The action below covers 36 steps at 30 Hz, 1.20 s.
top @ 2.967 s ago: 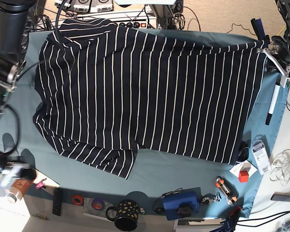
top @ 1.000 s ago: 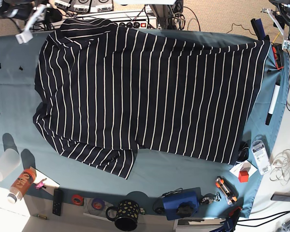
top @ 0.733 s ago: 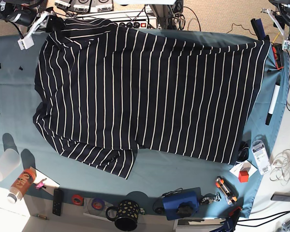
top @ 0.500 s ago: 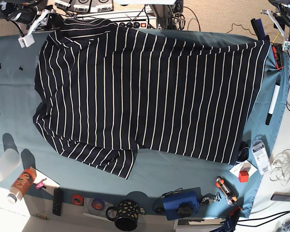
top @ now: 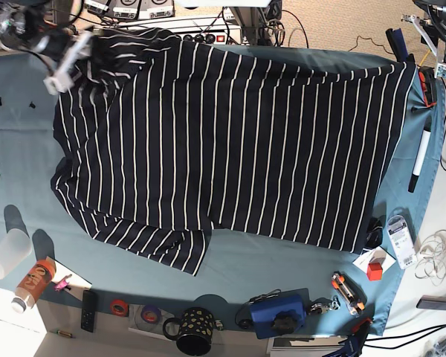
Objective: Layout the t-shirt on the table in an organized manner, then fold the t-shirt properly
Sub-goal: 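Grasp the shirt collar corner with the right gripper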
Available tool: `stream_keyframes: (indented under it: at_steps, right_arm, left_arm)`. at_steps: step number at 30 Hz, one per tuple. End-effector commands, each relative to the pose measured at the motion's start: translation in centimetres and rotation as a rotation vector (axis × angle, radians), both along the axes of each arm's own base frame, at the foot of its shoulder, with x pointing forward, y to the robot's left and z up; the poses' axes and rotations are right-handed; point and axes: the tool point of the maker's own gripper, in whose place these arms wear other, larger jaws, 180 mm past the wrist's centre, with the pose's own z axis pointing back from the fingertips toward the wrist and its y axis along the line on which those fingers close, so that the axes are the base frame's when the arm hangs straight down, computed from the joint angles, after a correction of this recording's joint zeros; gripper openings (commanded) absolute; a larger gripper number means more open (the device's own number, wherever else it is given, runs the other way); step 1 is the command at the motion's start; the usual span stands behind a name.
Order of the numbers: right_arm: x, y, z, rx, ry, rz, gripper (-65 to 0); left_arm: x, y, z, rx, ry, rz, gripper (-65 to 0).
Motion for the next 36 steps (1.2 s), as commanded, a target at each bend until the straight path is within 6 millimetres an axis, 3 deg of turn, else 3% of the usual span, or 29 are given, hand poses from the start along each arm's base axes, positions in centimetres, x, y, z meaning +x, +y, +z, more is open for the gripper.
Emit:
stream_keyframes:
  at_steps: [1, 3, 7, 11, 16, 20, 24, 30, 33, 36]
  right_arm:
    - [-1.9, 0.5, -1.4, -0.023, 0.091, 0.047, -37.2]
    - [-2.3, 2.0, -1.9, 0.004, 0.112, 0.090, -42.6]
    - [-3.2, 2.7, -2.2, 0.008, 0.155, 0.128, -65.0]
    - [-2.7, 1.2, -1.7, -0.009, 0.132, 0.080, -65.0]
    - [-1.2, -1.4, 0.4, 0.008, 0.043, -0.042, -65.0]
    - [-0.5, -3.0, 1.8, 0.011, -0.011, -0.103, -65.0]
    - [-0.5, -3.4, 1.9, 0.006, -0.016, -0.110, -65.0]
    - [-0.4, -3.4, 1.9, 0.006, -0.017, -0.110, -65.0]
    - [-0.4, -3.4, 1.9, 0.006, -0.017, -0.110, -65.0]
    - [-0.4, -3.4, 1.9, 0.006, -0.017, -0.110, -65.0]
  left_arm:
    - [0.3, 0.4, 0.7, 0.024, -0.012, -0.008, -43.0]
    - [0.3, 0.4, 0.7, 0.024, -0.014, -0.004, -43.0]
    - [0.2, 0.4, 0.7, 0.025, -0.012, -0.001, -43.0]
    - [0.3, -0.1, 0.5, -0.008, -0.017, 0.000, -43.0]
    - [1.1, -4.5, -0.3, -0.231, -0.030, -0.118, -43.0]
    - [3.3, -6.3, 0.0, -0.302, -0.100, -0.172, -43.0]
    - [5.5, -8.2, 0.8, -0.390, -0.209, -0.207, -34.6]
    - [5.4, -7.0, -0.3, -0.371, -0.201, -0.153, -32.3]
    - [3.9, -6.1, -2.0, -0.318, -0.097, -0.236, -32.4]
    - [3.7, -6.9, -2.6, -0.336, -0.086, -0.365, -32.4]
